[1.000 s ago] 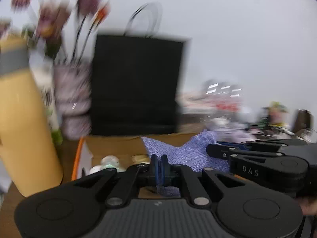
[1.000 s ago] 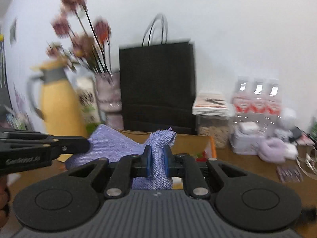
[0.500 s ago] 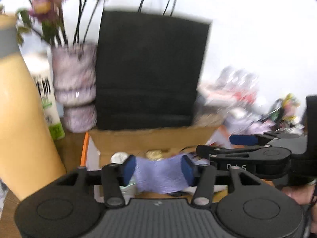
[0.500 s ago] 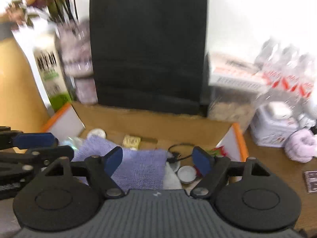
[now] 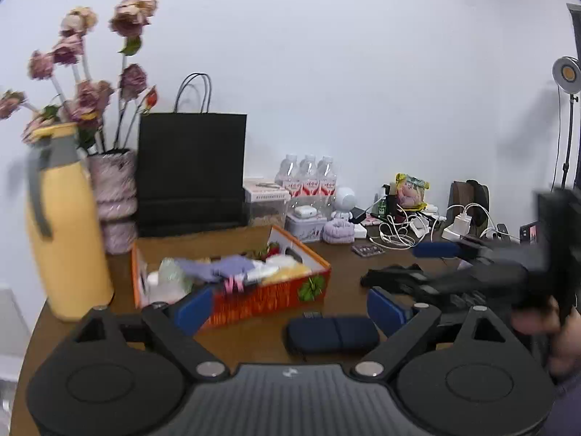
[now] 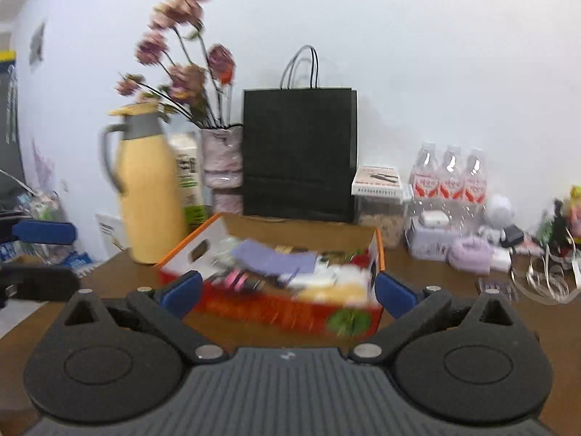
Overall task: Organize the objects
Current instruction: 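Open the right tool to drop the cloth in the box and withdraw, then move the right tool to the navy zippered pouch and grasp it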
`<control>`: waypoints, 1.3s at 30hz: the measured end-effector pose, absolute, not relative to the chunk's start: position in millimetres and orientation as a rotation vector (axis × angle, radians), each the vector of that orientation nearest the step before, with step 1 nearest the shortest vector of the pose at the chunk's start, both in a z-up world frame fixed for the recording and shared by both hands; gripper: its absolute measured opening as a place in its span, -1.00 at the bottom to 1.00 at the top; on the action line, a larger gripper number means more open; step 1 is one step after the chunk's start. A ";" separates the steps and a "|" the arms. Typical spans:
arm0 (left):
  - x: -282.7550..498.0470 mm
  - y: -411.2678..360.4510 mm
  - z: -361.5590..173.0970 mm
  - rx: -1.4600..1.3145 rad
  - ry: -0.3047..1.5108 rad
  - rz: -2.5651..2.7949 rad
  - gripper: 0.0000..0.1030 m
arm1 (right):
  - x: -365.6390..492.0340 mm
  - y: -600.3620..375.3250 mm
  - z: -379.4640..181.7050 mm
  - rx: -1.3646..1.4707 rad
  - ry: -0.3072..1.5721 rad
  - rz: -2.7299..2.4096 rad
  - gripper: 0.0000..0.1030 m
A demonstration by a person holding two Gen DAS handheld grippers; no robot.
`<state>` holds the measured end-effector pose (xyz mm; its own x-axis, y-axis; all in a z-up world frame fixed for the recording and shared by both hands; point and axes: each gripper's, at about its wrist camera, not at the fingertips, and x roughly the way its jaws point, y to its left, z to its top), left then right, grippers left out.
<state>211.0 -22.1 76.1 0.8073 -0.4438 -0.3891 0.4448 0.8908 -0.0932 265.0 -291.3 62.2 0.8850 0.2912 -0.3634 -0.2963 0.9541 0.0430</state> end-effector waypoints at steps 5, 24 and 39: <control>174.3 -8.9 60.6 -0.083 0.480 -0.430 0.85 | 175.2 -295.3 33.7 -0.051 0.317 0.182 1.00; 196.7 -38.3 12.1 0.023 0.578 -0.445 0.90 | 110.4 -321.0 -0.1 -0.014 0.414 0.073 1.00; 365.6 -117.4 -56.8 0.114 0.703 -0.438 0.74 | 292.1 -331.2 -54.7 0.175 0.571 0.122 0.89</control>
